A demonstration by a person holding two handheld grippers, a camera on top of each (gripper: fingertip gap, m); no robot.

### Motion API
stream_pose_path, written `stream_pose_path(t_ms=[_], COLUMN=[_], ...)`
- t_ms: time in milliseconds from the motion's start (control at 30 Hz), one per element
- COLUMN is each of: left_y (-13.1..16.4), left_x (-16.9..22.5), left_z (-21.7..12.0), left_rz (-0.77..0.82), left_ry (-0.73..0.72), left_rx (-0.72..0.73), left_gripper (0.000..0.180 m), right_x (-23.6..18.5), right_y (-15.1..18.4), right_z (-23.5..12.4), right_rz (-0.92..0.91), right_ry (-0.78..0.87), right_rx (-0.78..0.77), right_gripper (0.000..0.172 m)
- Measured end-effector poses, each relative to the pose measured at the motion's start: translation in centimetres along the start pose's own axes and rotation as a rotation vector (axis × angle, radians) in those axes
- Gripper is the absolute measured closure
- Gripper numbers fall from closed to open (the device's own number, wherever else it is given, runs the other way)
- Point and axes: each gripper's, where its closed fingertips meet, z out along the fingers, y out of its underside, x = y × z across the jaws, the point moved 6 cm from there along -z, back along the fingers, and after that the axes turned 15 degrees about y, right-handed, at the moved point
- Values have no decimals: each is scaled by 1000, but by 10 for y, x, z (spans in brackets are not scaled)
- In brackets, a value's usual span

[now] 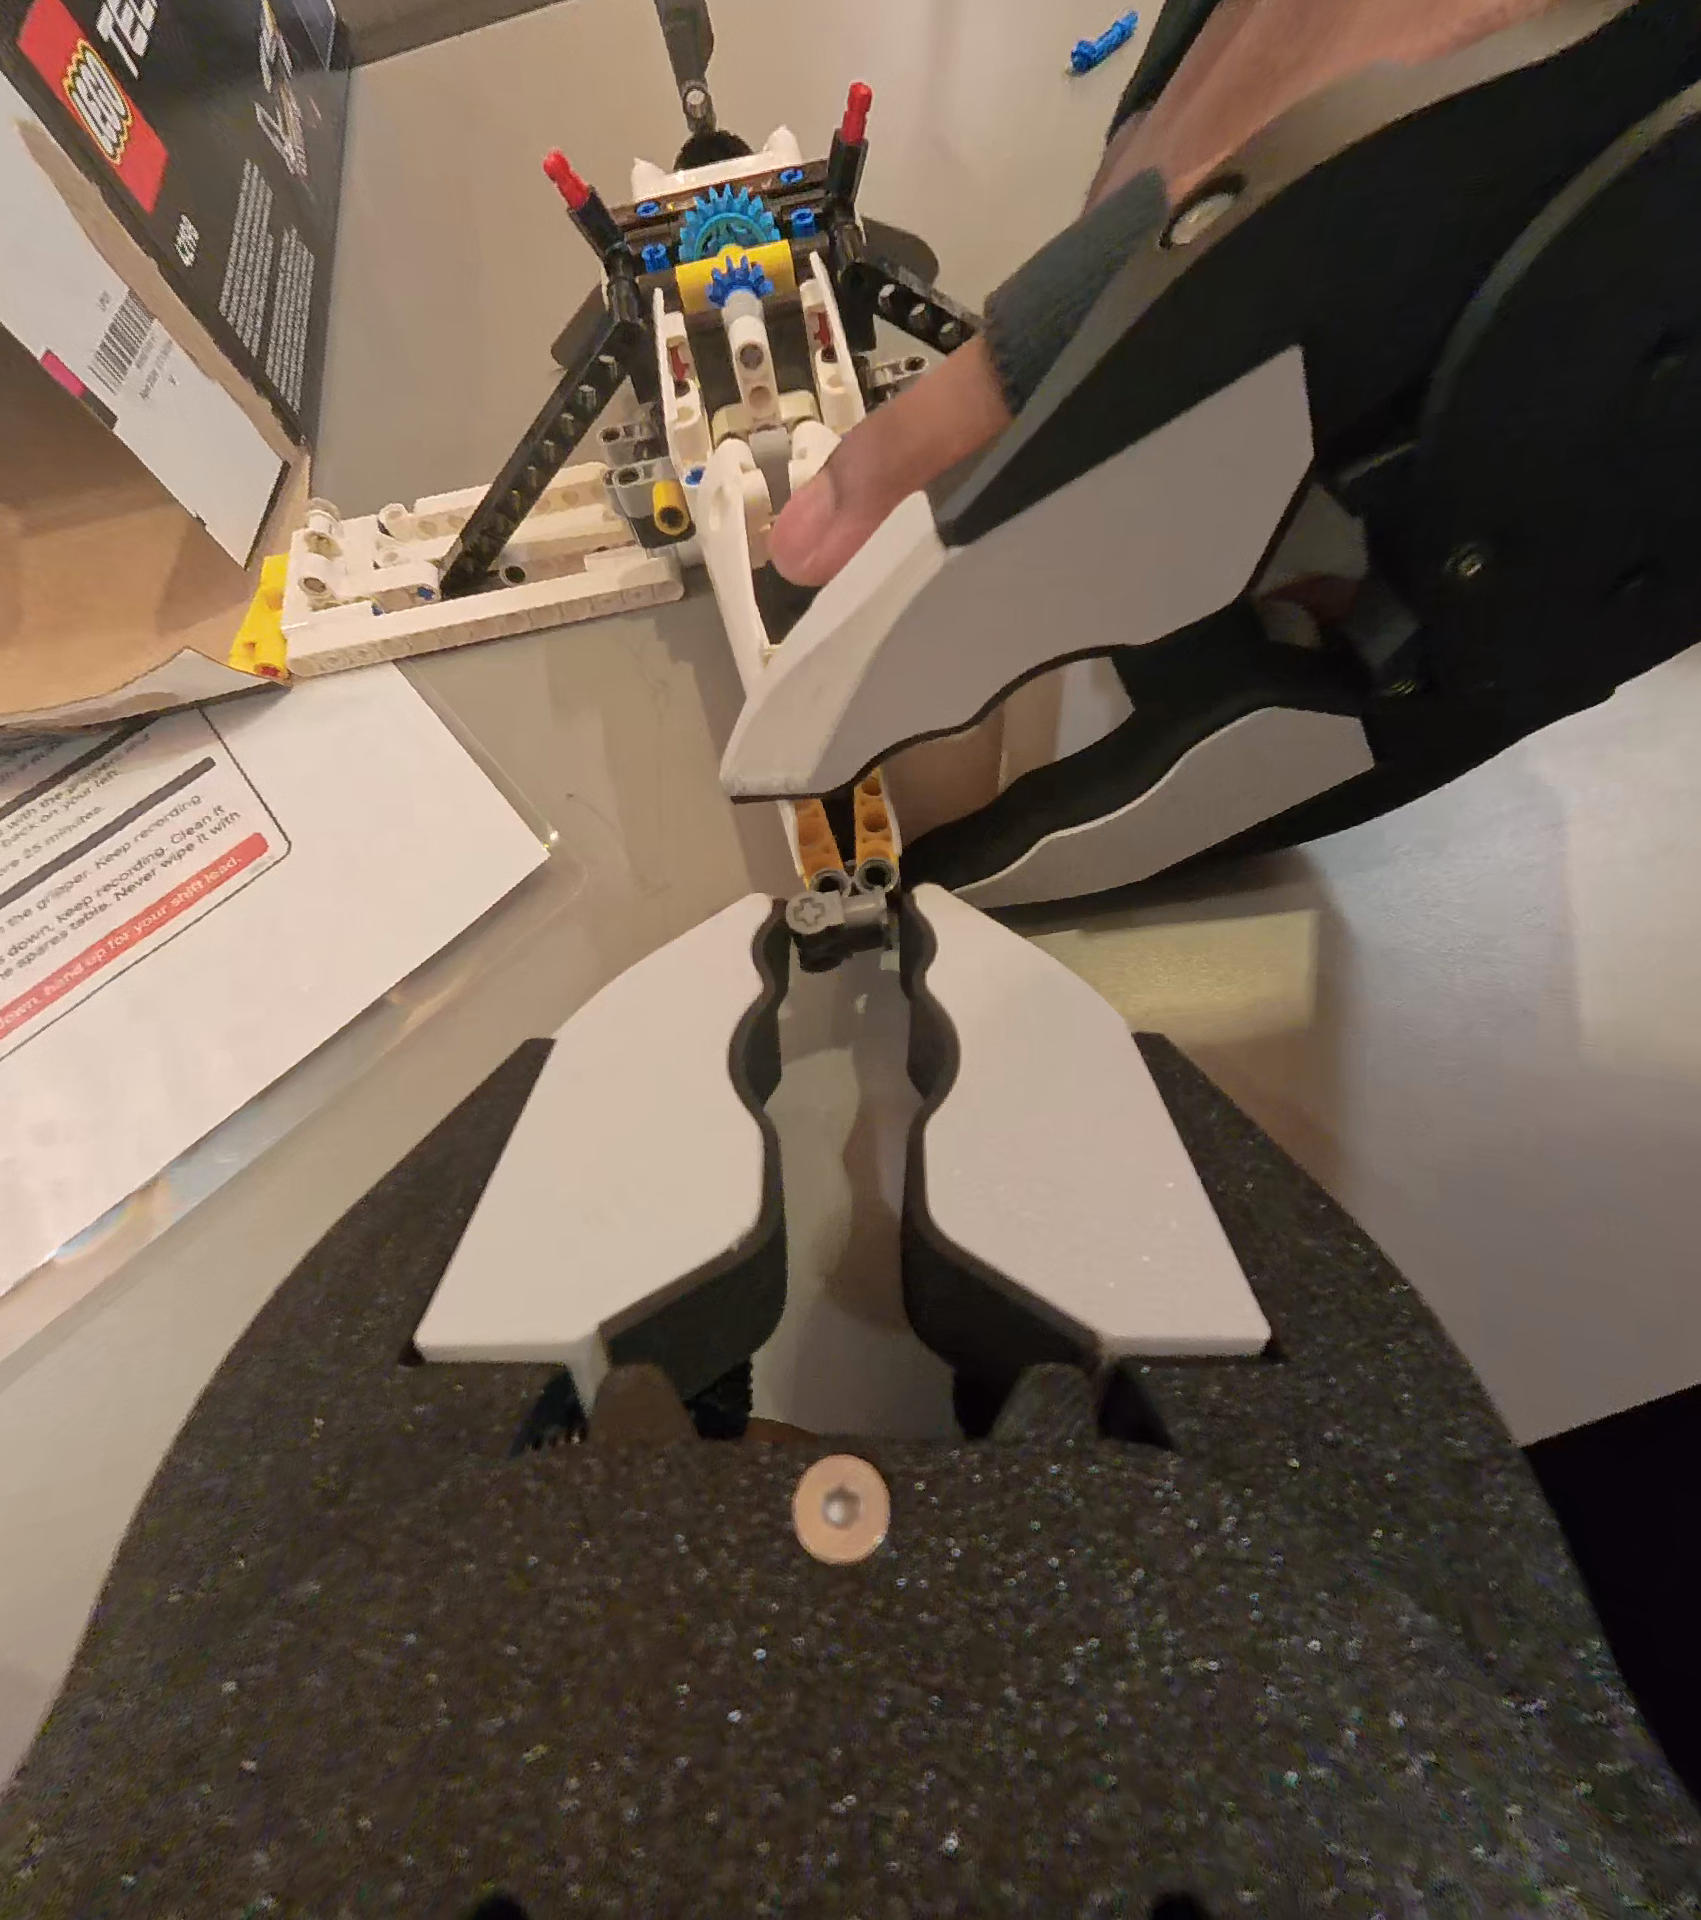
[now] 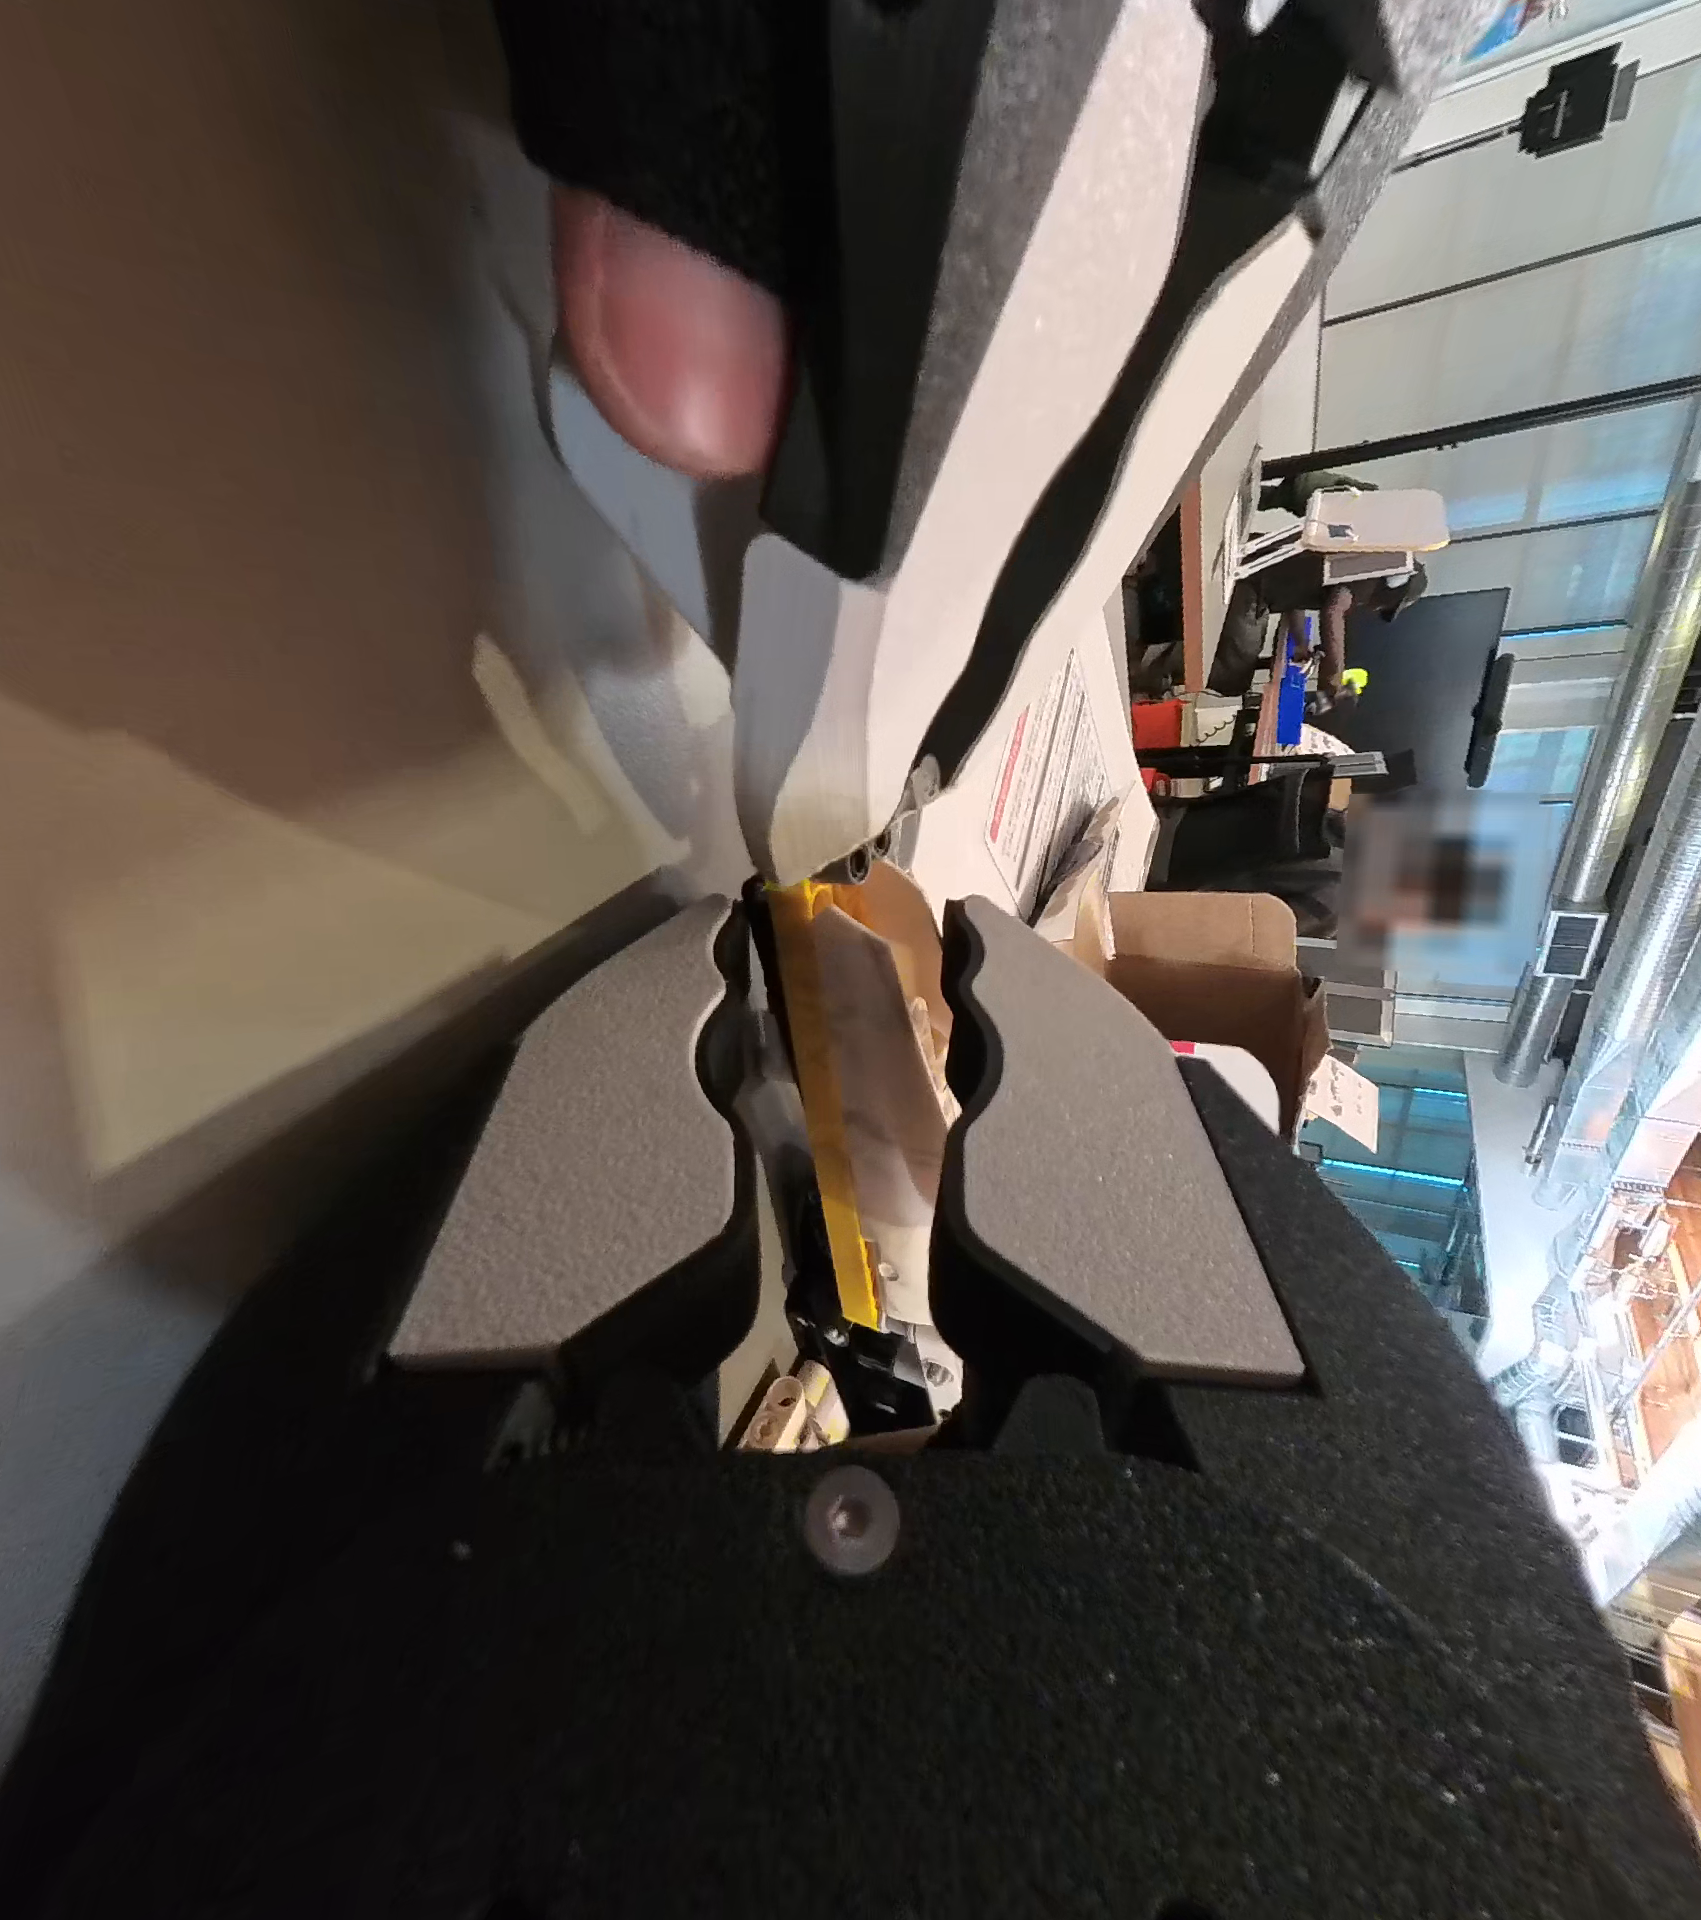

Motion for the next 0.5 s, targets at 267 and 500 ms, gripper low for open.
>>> stream_pose_path(t_ms=[267,500], left_y=[-1,-8], left_x=[5,28], left_z=[-6,-1], left_rz=[20,281], left_ry=[104,302], left_rx=[55,10], left_gripper=[160,170], right_x=[0,-5], right_y=[3,7], right_z=[-6,-41], right_rz=[2,-61], right_ry=[-34,-109], right_rx=[34,188], right_gripper=[136,137])
